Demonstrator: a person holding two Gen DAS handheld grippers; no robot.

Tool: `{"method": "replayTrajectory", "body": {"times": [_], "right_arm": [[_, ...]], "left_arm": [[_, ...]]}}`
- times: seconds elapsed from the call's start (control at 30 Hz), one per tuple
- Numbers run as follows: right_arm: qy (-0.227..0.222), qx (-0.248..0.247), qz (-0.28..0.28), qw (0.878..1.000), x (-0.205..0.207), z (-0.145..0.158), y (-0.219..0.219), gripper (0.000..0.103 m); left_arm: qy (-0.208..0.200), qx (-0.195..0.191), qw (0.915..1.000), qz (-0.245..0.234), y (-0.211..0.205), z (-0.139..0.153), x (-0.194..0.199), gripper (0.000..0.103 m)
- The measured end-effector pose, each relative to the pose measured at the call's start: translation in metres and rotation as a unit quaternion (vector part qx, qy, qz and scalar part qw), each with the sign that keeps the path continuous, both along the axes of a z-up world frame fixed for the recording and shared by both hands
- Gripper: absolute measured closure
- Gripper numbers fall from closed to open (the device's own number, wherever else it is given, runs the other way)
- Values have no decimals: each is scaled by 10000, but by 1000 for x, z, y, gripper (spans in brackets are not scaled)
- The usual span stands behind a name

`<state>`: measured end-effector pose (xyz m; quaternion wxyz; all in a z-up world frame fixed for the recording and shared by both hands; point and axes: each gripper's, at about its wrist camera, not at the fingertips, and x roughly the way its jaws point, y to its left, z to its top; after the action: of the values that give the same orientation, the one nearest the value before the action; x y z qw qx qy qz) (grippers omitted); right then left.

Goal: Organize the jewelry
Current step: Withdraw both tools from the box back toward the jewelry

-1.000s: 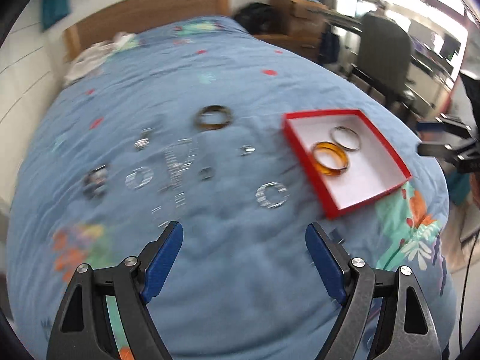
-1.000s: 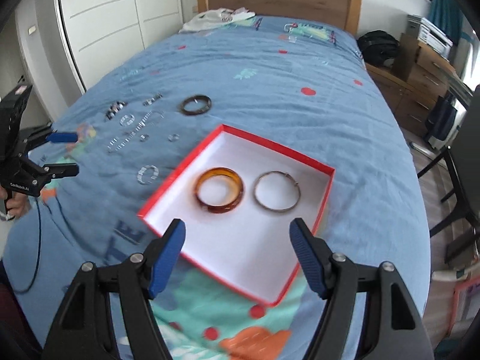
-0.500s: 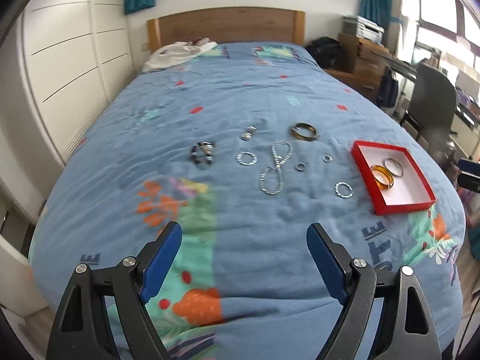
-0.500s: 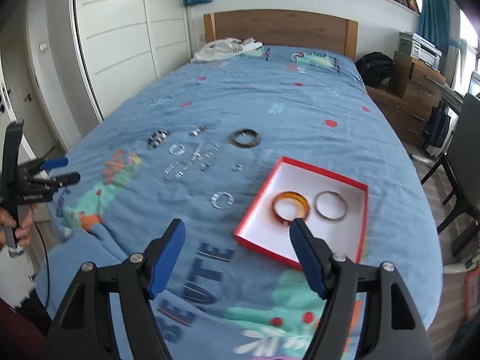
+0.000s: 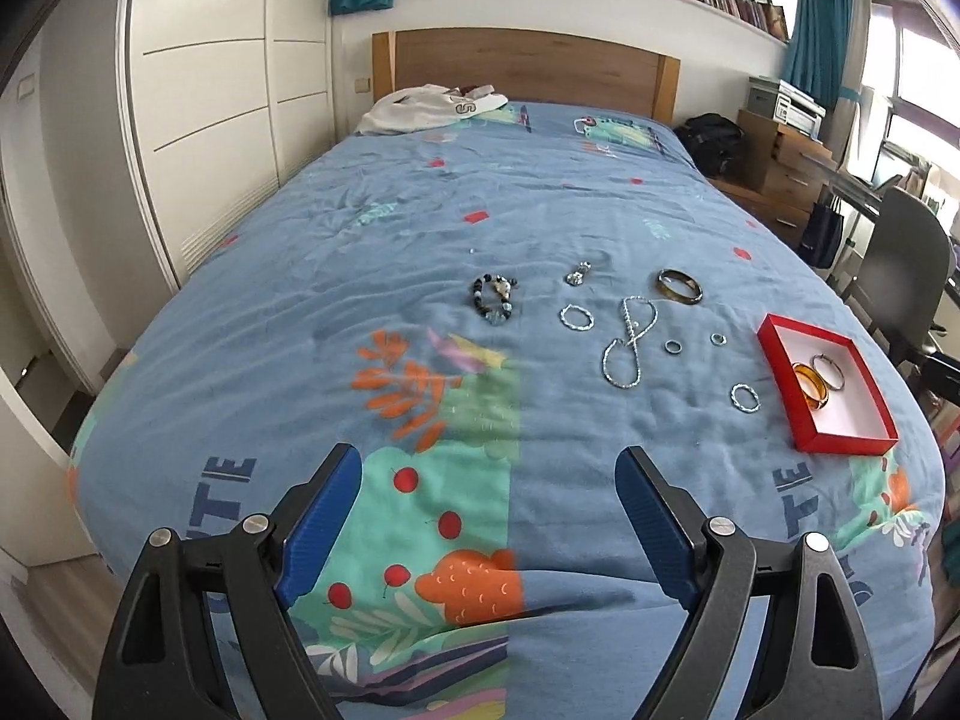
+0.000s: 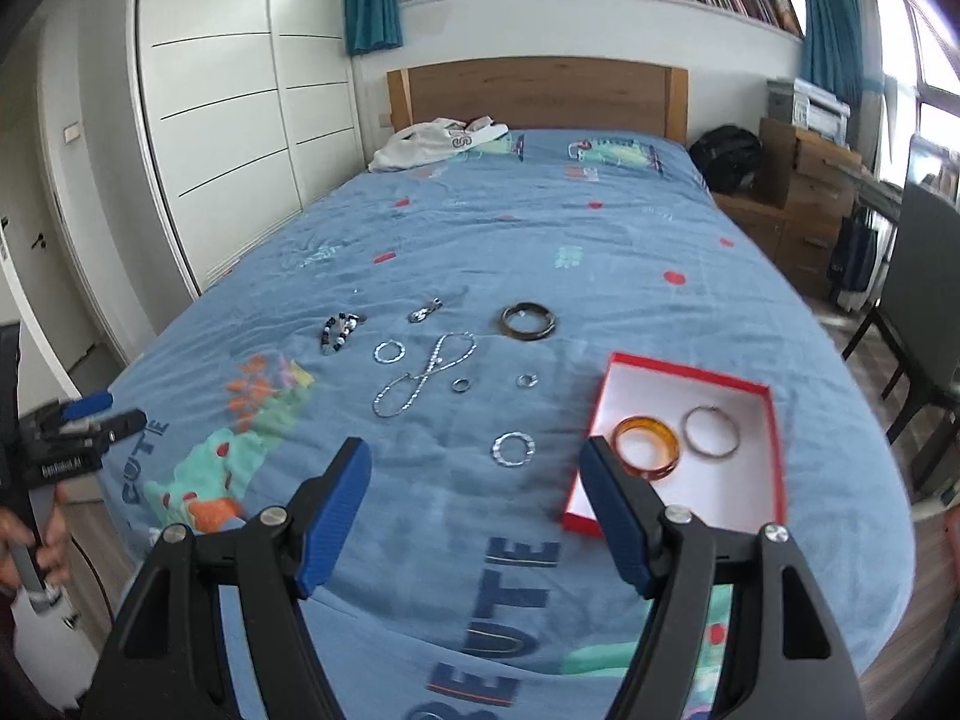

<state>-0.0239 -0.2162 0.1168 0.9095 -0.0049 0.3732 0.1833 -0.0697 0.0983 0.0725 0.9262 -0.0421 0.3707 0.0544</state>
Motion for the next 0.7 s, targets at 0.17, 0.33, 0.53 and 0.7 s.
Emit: {"method": "replayTrajectory", "body": {"times": [0.17,0.33,0.53,0.7], "right_arm": [[267,-42,38,9996,13,-24,22,32],[448,-118,75,9989,26,-49,37,32],[857,-1,19,9963,51,-85,41,32],[1064,5,-9,9943,69,-109,45,33]], "left_arm": [[146,-22,9999,-37,-2,-18,10,17],[286,-42,9996,-67,-9,-32,28,17],[570,-71,9981,-244,-24,-56,59,17],[744,-92,9965,-360,-32,-70,81,17]]}}
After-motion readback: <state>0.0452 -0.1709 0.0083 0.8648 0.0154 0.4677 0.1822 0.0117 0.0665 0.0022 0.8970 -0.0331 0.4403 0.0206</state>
